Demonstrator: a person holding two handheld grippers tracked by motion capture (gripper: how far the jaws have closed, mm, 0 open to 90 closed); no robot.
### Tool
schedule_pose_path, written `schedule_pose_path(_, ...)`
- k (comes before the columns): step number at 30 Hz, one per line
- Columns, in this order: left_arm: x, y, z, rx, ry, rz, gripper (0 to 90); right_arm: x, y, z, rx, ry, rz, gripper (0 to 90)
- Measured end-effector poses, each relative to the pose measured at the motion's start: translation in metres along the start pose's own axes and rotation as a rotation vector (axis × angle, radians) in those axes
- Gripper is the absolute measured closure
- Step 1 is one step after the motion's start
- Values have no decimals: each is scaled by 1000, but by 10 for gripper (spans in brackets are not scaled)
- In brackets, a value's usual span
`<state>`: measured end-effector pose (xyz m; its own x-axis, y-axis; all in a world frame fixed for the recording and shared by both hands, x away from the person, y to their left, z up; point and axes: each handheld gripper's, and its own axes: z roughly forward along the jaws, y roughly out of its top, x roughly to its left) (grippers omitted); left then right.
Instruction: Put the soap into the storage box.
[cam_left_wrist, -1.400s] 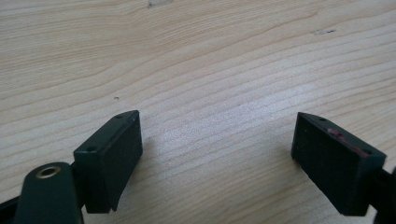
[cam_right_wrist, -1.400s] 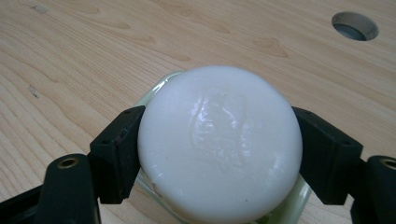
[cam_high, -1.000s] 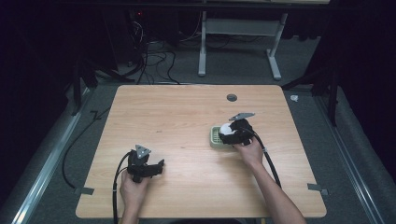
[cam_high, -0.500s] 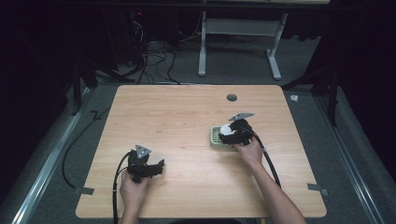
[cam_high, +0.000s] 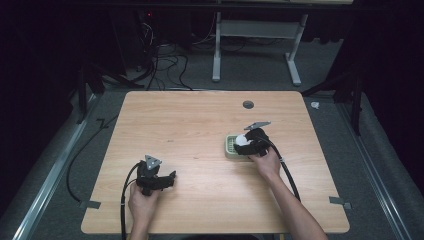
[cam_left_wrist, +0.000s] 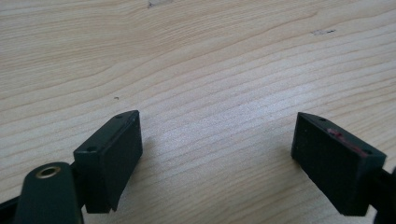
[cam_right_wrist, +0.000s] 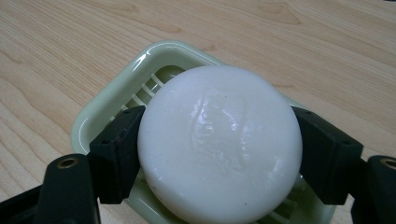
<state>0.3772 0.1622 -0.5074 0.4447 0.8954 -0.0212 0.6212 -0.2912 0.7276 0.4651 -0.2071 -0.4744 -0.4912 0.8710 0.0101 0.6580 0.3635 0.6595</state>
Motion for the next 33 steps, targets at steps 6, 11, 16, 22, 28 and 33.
schedule_pose_path(6,0,0,0,0,0,0,168,-3,-1,-1,-3,13,17,240)
schedule_pose_path(11,0,0,0,0,0,1,168,-4,-1,-5,-24,24,26,220)
schedule_pose_path(16,0,0,0,0,0,1,168,-5,0,-8,-31,26,27,205)
schedule_pose_path(22,0,0,0,0,0,0,168,-4,2,-15,-57,30,23,204)
schedule_pose_path(28,0,0,0,0,0,0,168,-5,3,-21,-76,33,27,202)
schedule_pose_path(33,0,0,0,0,0,0,168,-6,3,-27,-98,37,32,204)
